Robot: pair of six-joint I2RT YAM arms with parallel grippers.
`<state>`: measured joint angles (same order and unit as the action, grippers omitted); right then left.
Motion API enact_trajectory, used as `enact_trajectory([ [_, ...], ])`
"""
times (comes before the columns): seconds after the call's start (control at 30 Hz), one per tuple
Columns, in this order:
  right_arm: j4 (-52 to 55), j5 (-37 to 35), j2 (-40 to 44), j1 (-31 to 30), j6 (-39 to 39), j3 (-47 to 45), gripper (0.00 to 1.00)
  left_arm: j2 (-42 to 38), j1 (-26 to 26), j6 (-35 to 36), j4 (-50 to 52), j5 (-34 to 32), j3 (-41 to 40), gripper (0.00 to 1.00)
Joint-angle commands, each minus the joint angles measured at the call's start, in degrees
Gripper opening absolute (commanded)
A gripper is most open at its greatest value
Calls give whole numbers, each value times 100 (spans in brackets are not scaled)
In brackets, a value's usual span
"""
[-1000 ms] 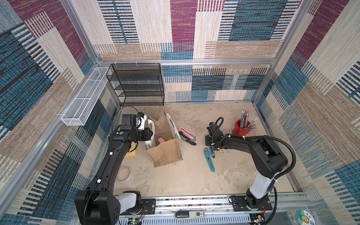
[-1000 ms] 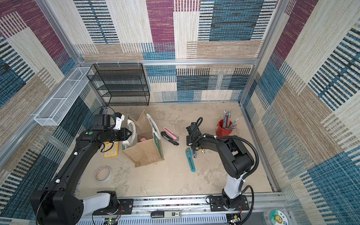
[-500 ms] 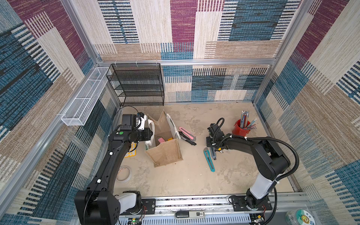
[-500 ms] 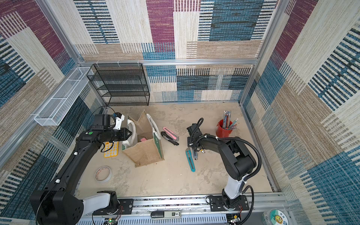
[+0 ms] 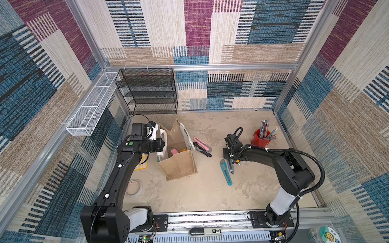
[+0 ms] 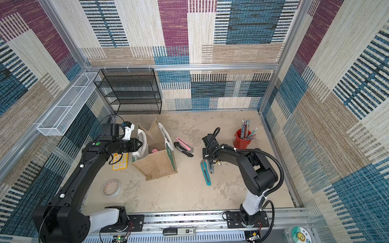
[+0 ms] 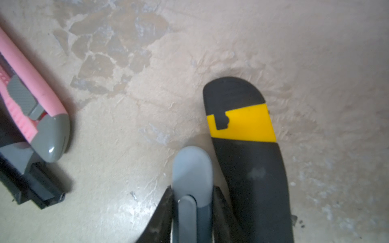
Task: Place the art knife into the pouch
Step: Pick up the utility knife at the center of the board.
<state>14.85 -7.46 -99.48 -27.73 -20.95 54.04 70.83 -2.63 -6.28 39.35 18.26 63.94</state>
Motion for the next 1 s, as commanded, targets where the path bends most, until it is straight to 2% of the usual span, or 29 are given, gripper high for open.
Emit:
enact_trajectory([
  [0.0,-22,1,75,-9,-93,39,24,-16,6,57,43,28,22,27],
  [0.27,29,-26,-44,-5,-73,80,24,-8,4,57,46,37,32,27],
  [0.63,224,-58,554,-5,-52,325,24,-3,6,57,46,13,22,27],
  [0.8,395,131,921,-7,14,832,24,1,3,66,46,-7,26,27],
  [0.97,471,608,1037,-68,217,1777,24,28,6,57,46,19,39,27],
])
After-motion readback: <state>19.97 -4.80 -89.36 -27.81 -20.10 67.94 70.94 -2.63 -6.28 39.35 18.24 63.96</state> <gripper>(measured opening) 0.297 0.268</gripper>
